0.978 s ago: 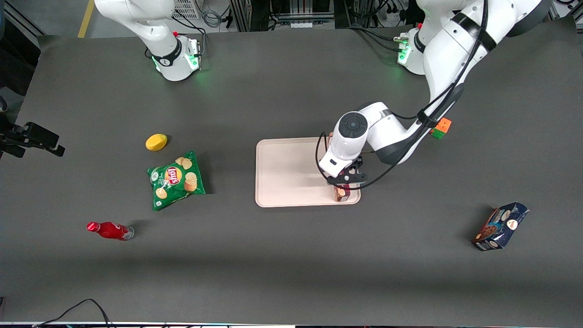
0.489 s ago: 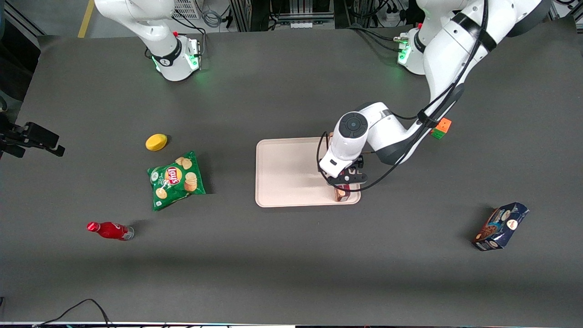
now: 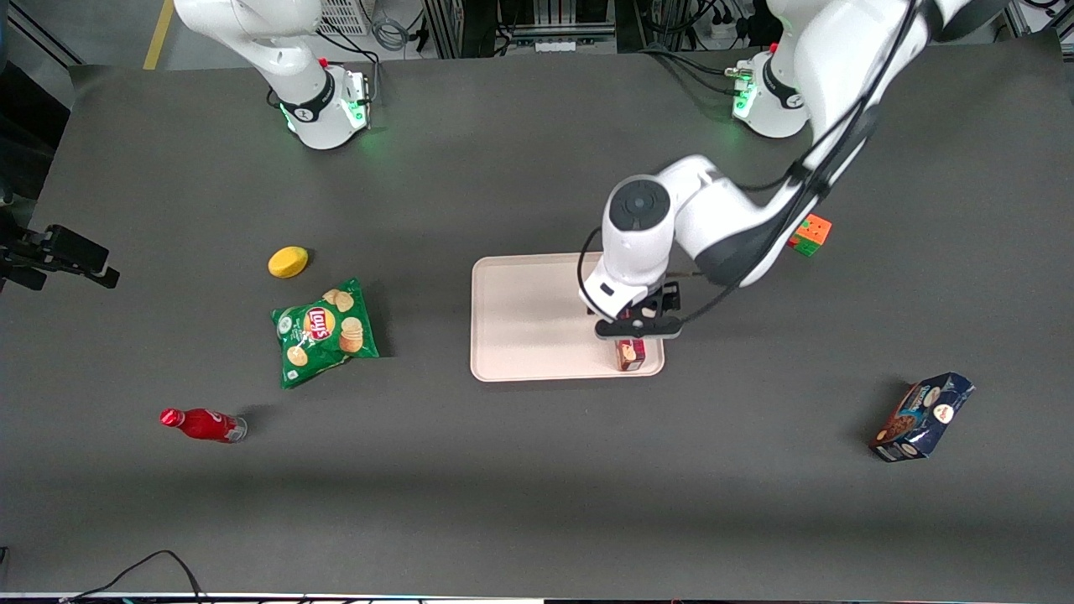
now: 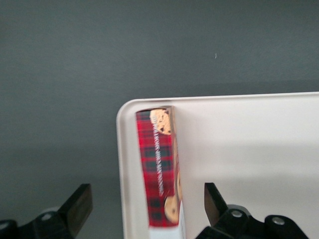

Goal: Place red cookie box on tray

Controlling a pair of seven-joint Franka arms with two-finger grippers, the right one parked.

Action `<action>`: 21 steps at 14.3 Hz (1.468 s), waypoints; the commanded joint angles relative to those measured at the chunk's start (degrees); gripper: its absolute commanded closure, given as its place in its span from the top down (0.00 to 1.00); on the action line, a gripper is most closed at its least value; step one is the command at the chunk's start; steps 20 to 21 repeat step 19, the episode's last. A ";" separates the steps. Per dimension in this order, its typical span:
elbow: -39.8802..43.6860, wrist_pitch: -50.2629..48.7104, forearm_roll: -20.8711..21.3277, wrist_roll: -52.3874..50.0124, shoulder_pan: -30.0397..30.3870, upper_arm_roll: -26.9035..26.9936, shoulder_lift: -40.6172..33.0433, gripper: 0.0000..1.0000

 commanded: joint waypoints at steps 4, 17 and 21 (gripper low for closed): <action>18.49 -30.32 -11.61 26.25 1.76 3.35 -14.67 1.00; -6.37 -15.92 -33.95 54.68 1.15 40.81 -38.24 1.00; -6.37 -16.45 -33.95 54.76 0.72 40.73 -38.60 1.00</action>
